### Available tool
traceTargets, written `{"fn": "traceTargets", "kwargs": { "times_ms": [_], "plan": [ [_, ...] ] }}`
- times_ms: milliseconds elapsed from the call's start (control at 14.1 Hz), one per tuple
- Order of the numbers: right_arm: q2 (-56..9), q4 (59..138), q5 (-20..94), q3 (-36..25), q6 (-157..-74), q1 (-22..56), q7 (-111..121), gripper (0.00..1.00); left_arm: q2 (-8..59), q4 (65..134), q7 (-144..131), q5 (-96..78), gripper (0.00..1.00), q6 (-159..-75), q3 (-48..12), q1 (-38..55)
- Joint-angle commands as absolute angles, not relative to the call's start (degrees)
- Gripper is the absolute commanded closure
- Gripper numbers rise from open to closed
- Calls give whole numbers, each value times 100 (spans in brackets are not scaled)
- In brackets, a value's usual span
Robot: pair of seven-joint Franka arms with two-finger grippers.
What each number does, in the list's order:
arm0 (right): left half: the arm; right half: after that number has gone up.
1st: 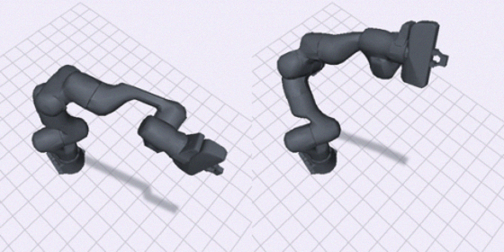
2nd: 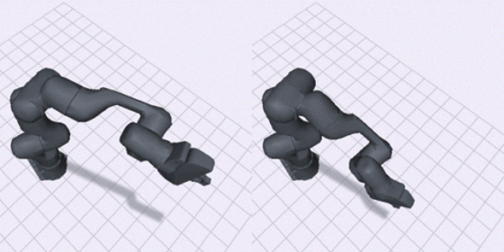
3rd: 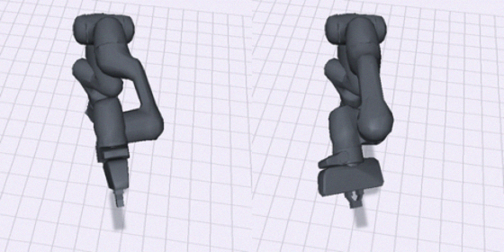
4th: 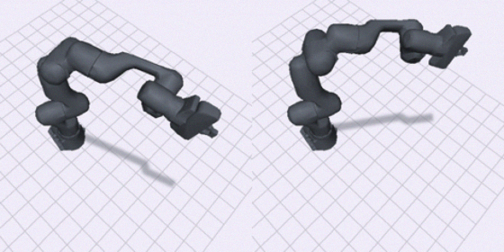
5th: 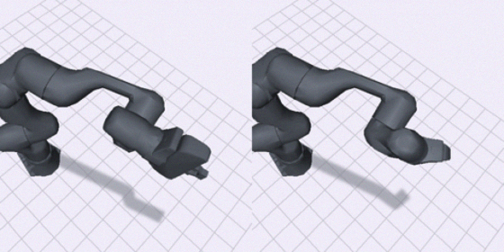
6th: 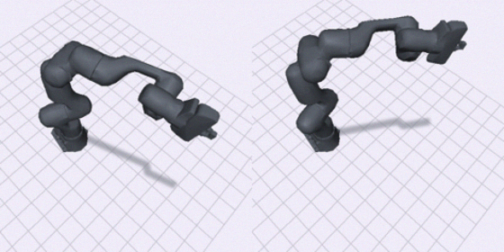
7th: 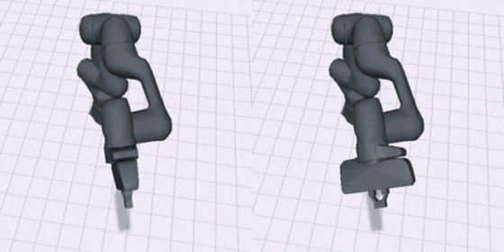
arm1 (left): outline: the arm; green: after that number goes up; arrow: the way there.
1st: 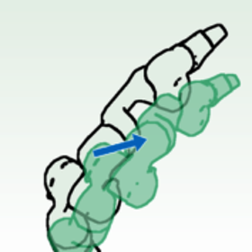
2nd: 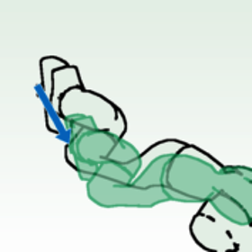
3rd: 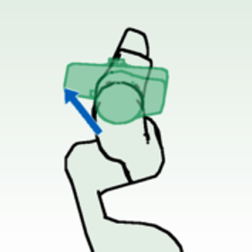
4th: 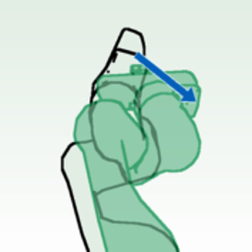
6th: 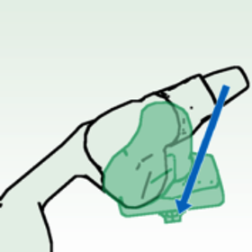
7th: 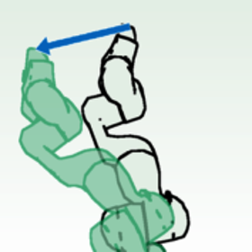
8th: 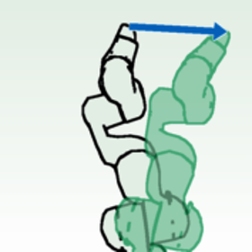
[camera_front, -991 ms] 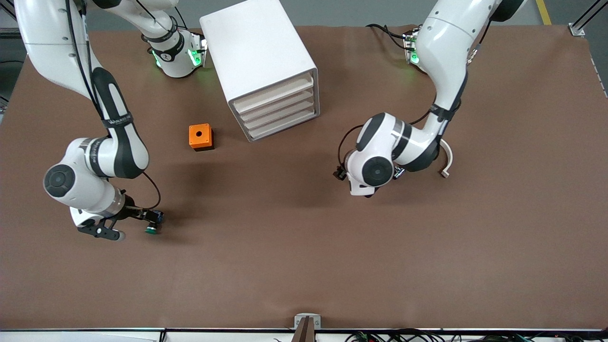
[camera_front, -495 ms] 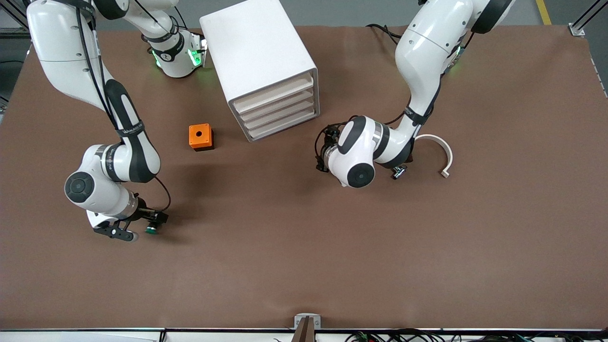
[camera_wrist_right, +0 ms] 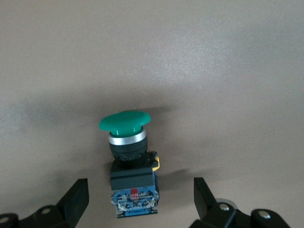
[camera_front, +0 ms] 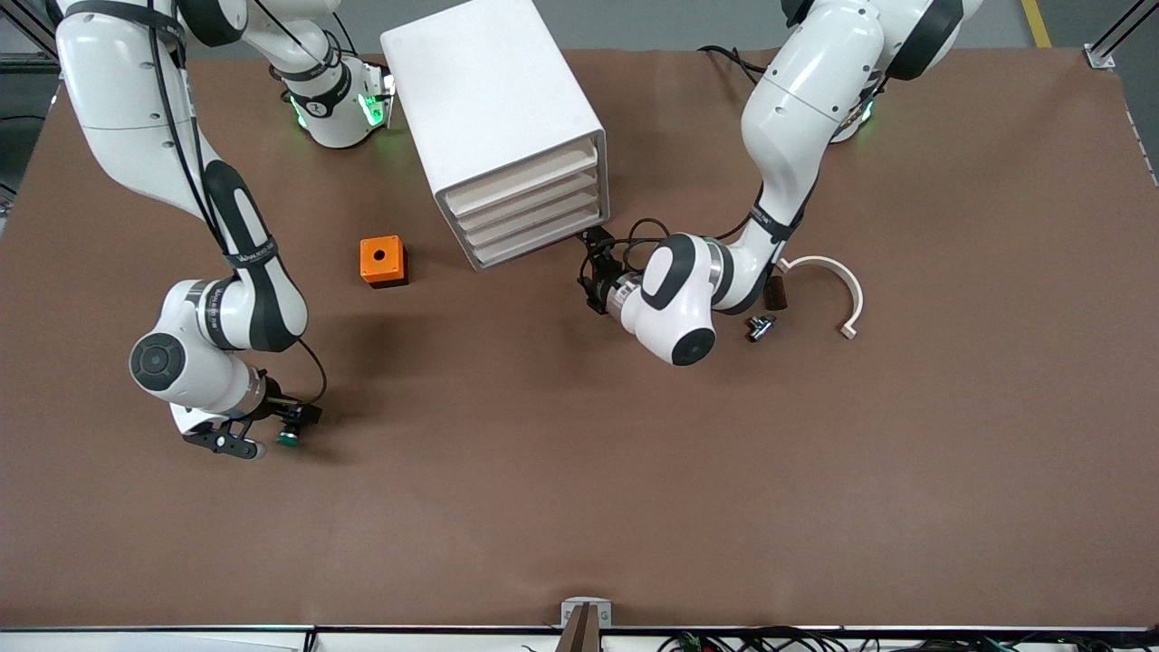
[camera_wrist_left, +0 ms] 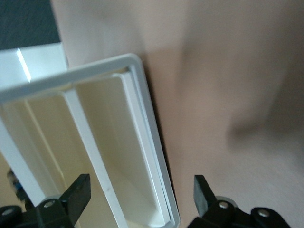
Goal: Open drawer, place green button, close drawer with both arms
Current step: 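Grip the drawer handle with the left gripper and pull the drawer open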
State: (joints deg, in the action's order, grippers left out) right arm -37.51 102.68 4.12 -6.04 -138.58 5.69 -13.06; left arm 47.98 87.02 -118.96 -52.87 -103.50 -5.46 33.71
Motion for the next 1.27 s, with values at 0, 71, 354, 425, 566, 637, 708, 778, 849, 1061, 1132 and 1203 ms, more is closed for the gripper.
{"fn": "traceTargets", "kwargs": {
  "times_ms": [0, 71, 354, 425, 566, 637, 708, 778, 849, 1061, 1132, 1203],
  "plan": [
    [-3788, 10230, 466, -589, -13878, 536, -1371, 11, 4922, 8604, -12532, -5816, 9, -10239, -536, 3445],
    [-3788, 10239, 466, -589, -13869, 545, -1371, 17, 4931, 8604, -12629, -5949, 12, -10161, -554, 3498],
    [-3771, 10248, 475, -580, -13790, 615, -1519, 97, 5001, 8604, -12814, -6328, 30, -9800, -571, 3533],
    [-3762, 10239, 475, -580, -13755, 659, -1721, 99, 5036, 8604, -12814, -6328, 30, -9782, -571, 3612],
    [-3736, 10231, 475, -580, -13737, 712, -1775, 100, 5123, 8596, -12788, -6328, 33, -9782, -571, 3691],
    [-3692, 10204, 475, -580, -13668, 712, -1775, 100, 5168, 8596, -12762, -6328, 37, -9782, -571, 3700],
    [-3613, 10204, 483, -571, -13545, 729, -1784, 100, 5203, 8587, -12762, -6328, 39, -9782, -571, 3752],
    [-3421, 10204, 483, -571, -13344, 843, -1923, 100, 5221, 8587, -12770, -6346, 42, -9782, -571, 3840],
    [-3262, 10204, 483, -571, -13124, 974, -2186, 100, 5212, 8587, -12788, -6346, 48, -9782, -571, 3867],
    [-2779, 10230, 483, -571, -12631, 1457, -3064, 100, 5203, 8587, -12814, -6346, 73, -9782, -571, 3920],
    [-2629, 10230, 483, -571, -12438, 1650, -3468, 100, 5203, 8578, -12806, -6346, 83, -9782, -571, 3929],
    [-2506, 10230, 483, -571, -12297, 1818, -3794, 100, 5203, 8578, -12797, -6346, 91, -9782, -571, 3929]
  ]
}}
